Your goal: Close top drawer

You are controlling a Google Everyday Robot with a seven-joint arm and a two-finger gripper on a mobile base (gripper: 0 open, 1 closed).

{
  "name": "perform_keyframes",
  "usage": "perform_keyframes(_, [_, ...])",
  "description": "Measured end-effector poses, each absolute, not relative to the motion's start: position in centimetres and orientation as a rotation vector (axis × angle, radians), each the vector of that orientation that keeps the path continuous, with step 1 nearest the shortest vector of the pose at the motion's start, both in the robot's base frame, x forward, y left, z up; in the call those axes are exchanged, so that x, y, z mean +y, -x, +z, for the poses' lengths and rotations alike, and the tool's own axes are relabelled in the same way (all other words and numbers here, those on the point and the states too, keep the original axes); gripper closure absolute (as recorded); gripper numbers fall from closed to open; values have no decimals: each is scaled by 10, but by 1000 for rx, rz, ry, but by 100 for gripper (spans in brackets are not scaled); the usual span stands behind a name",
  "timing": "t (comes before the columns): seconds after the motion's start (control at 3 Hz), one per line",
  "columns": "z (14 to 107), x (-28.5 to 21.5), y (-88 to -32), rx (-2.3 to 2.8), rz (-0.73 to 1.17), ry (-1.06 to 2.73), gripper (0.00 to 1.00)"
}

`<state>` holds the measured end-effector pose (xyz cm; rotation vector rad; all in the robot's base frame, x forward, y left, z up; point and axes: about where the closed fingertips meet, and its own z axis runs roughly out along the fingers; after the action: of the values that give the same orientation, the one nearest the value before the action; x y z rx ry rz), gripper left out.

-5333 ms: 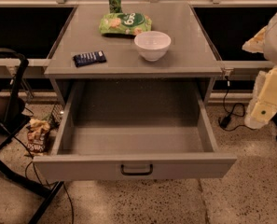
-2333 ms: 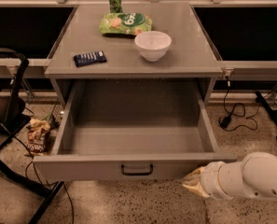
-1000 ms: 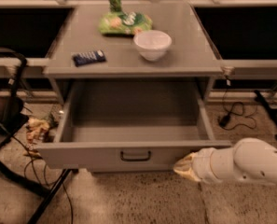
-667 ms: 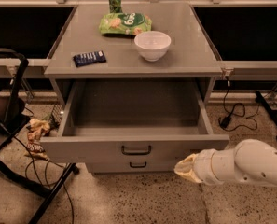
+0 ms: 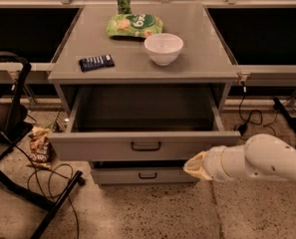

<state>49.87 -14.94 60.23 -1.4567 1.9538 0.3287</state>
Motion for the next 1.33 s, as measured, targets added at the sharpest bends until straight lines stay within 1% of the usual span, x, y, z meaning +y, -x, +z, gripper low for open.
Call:
perform_keyframes(0.33, [611, -144, -540, 1902, 303, 1457, 100])
perform_keyframes(0.67, [614, -141, -557, 1879, 292, 1457, 100])
perform_keyframes(1.0, [622, -132, -599, 1830, 270, 1455, 100])
perform_keyframes(1.33, [625, -129, -611, 1811, 262, 1451, 100])
